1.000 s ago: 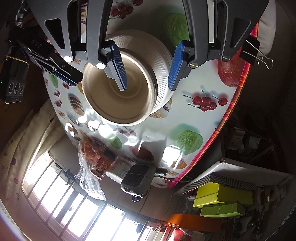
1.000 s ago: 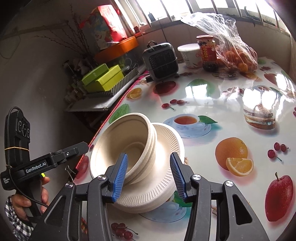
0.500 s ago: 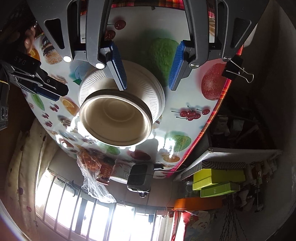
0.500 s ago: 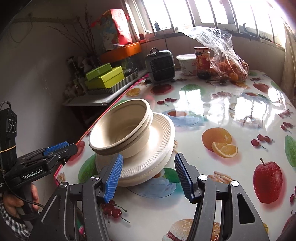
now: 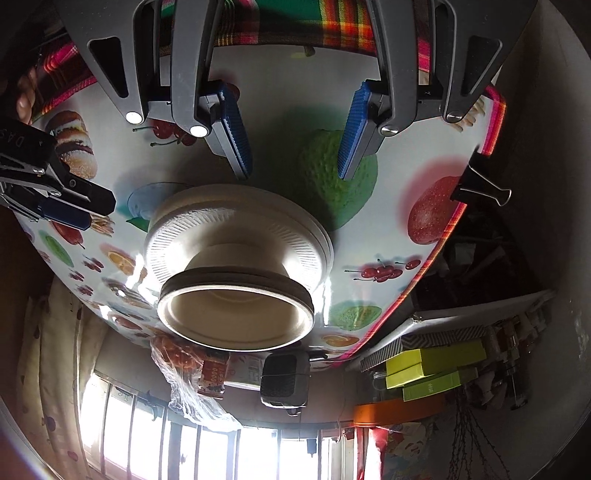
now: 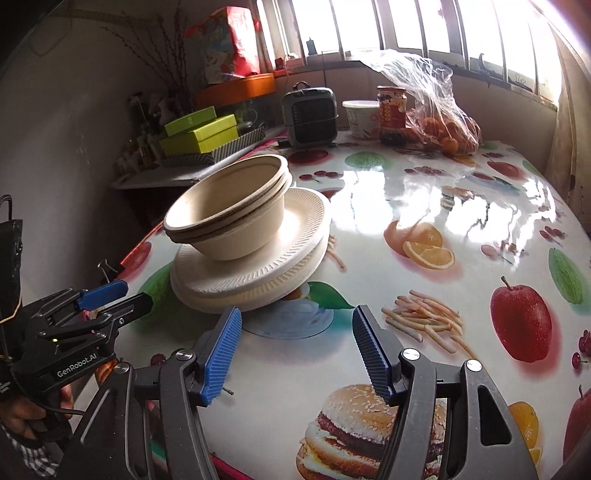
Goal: Organize plates and bowls
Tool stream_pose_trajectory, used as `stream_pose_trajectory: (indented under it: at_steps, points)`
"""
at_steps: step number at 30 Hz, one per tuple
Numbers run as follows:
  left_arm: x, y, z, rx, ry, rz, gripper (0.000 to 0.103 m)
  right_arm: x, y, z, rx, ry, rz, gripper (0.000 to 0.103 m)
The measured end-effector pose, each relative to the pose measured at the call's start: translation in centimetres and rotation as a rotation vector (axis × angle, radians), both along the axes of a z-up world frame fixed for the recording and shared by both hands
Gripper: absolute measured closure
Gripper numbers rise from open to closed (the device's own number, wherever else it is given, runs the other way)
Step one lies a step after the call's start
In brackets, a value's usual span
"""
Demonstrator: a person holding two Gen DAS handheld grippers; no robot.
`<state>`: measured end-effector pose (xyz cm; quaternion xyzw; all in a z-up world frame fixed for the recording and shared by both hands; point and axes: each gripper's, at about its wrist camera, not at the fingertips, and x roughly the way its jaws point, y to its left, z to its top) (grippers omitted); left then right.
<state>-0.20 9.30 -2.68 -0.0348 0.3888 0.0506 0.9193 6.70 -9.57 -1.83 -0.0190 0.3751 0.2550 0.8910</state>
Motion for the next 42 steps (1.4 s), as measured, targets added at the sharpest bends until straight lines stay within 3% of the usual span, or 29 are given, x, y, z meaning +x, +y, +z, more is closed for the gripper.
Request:
stream_pose_trajectory:
  at_steps: [7,18,25,42]
  points:
    - [0.1,-0.8,-1.4,-0.022,0.038,-0.002,0.054,0.0,-0.5,-2.2,-0.046,0.036,-0.034,0.037]
    - [0.5,-1.0,-1.8,-0.030,0.056,0.042,0.054,0.0,-0.2,-2.7,-0.069,0.042,-0.042,0.021]
    - [0.6,-1.7,-2.0,0.025,0.059,0.055,0.054,0.0,-0.1,-2.7,-0.068,0.038,-0.054,0.018]
    - [0.4,-1.6,-2.1,0.014,0.037,0.064,0.052,-0.1,0.4,-2.8,-0.112,0.019,-0.088,0.017]
